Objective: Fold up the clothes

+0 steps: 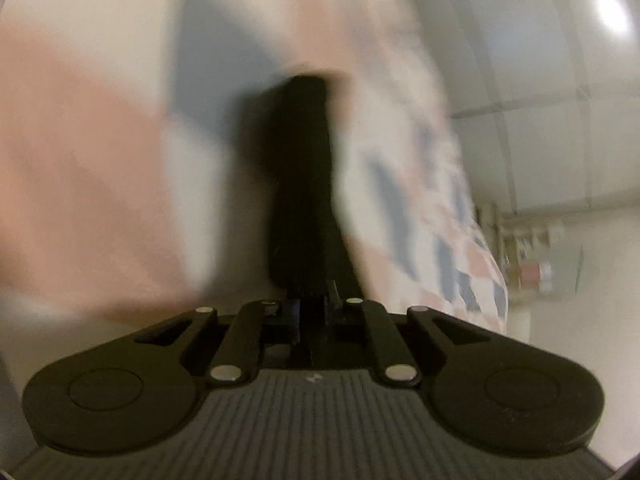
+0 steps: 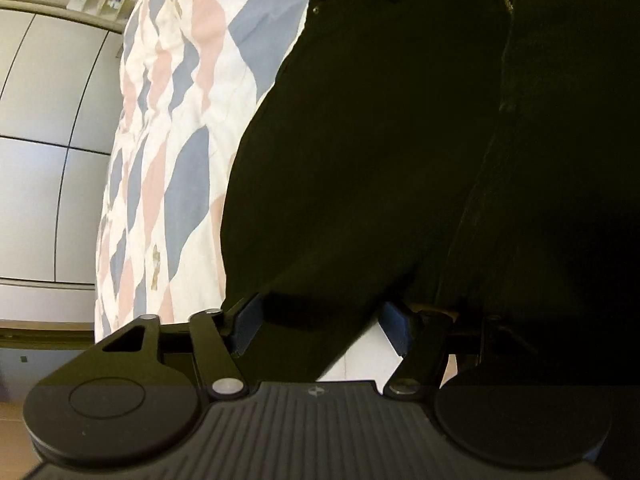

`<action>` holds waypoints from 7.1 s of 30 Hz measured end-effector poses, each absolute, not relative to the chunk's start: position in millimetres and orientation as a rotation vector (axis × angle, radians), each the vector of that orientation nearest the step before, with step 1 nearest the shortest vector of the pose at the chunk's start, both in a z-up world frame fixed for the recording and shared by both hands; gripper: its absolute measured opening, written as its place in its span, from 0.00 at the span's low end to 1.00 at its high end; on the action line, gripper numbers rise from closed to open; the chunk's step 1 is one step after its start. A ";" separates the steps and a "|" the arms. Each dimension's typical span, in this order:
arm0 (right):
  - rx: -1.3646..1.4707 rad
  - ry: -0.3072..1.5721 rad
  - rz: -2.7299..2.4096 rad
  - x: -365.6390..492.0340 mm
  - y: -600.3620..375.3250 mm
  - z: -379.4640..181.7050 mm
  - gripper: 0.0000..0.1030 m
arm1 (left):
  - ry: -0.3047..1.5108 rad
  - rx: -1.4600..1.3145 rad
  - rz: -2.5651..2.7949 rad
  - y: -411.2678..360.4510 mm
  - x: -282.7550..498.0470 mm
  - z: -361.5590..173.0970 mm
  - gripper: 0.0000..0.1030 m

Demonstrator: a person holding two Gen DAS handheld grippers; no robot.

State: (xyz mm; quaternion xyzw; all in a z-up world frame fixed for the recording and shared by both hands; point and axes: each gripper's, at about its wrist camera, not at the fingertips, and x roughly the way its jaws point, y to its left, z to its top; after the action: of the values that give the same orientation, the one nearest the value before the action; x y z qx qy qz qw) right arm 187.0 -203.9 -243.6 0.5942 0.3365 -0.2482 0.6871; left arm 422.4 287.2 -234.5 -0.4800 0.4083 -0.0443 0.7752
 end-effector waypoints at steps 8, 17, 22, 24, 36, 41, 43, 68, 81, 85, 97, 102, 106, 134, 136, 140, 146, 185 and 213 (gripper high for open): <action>1.195 0.928 -0.455 198.3 -197.4 -222.8 0.59 | 0.976 -0.412 -0.037 298.1 303.5 -169.2 0.22; 1.133 1.051 -0.412 206.2 -188.0 -228.3 0.64 | 1.098 -0.674 0.126 351.6 293.8 -223.7 0.60; 1.154 1.050 -0.451 210.1 -194.9 -245.1 0.66 | 1.010 -0.705 0.135 363.0 307.3 -220.6 0.26; 1.196 1.028 -0.477 209.6 -199.4 -252.5 0.66 | 0.975 -0.717 0.138 367.6 312.6 -219.4 0.07; 1.202 1.028 -0.372 218.2 -203.4 -256.8 0.50 | 1.029 -0.543 0.165 383.4 301.0 -242.9 0.22; 1.087 1.059 -0.235 216.5 -204.8 -225.6 0.59 | 0.987 -0.498 0.337 392.4 284.5 -223.3 0.43; 1.009 1.034 -0.212 206.6 -213.0 -205.8 0.59 | 0.959 -0.420 0.365 390.1 282.0 -202.4 0.43; 0.452 1.098 -0.047 2.4 -271.8 -118.0 0.79 | 1.144 -0.085 -0.075 138.8 41.8 -89.8 0.69; 0.325 1.154 -0.019 3.6 -223.8 -74.8 0.88 | 1.157 -0.038 -0.019 114.4 17.2 -41.0 0.73; 0.291 1.154 -0.004 -5.7 -207.2 -62.5 0.89 | 1.154 -0.040 0.001 127.7 9.8 -30.9 0.73; 0.264 1.152 -0.037 -41.9 -141.1 -46.8 0.91 | 1.188 -0.028 -0.024 194.9 -19.0 -27.5 0.74; 0.268 1.144 -0.060 -59.4 -108.7 -43.7 0.92 | 1.183 -0.003 -0.068 214.8 -29.4 -24.0 0.74; 0.278 1.137 -0.086 -77.4 -89.9 -40.5 0.92 | 1.164 0.024 -0.126 222.7 -36.4 -18.8 0.75; 0.325 1.111 -0.164 -100.3 -109.0 -56.9 0.94 | 1.165 0.022 -0.209 199.0 -30.2 -55.1 0.79; 0.318 1.125 -0.143 -92.9 -121.5 -67.1 0.94 | 1.205 0.004 -0.179 189.2 -26.1 -65.9 0.78; 0.321 1.172 -0.081 -78.3 -152.8 -73.9 0.94 | 1.204 -0.019 -0.166 161.2 -18.2 -61.7 0.78; 0.333 1.117 0.051 -37.7 -216.7 -66.8 0.92 | 1.097 -0.109 -0.195 117.8 5.1 -50.1 0.78; 0.155 1.303 0.723 417.5 -293.8 -227.1 0.60 | 1.231 0.176 -0.851 141.3 454.5 -233.4 0.63; -0.171 1.468 0.860 442.6 -251.3 -256.9 0.27 | 1.264 0.501 -0.994 128.6 462.7 -267.2 0.13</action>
State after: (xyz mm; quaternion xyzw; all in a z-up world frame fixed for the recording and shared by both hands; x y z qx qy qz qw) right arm 442.6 -251.3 -256.9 -0.0755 0.6477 0.3796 0.6563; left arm 462.7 128.6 -267.2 0.2221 0.5598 -0.4404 0.6658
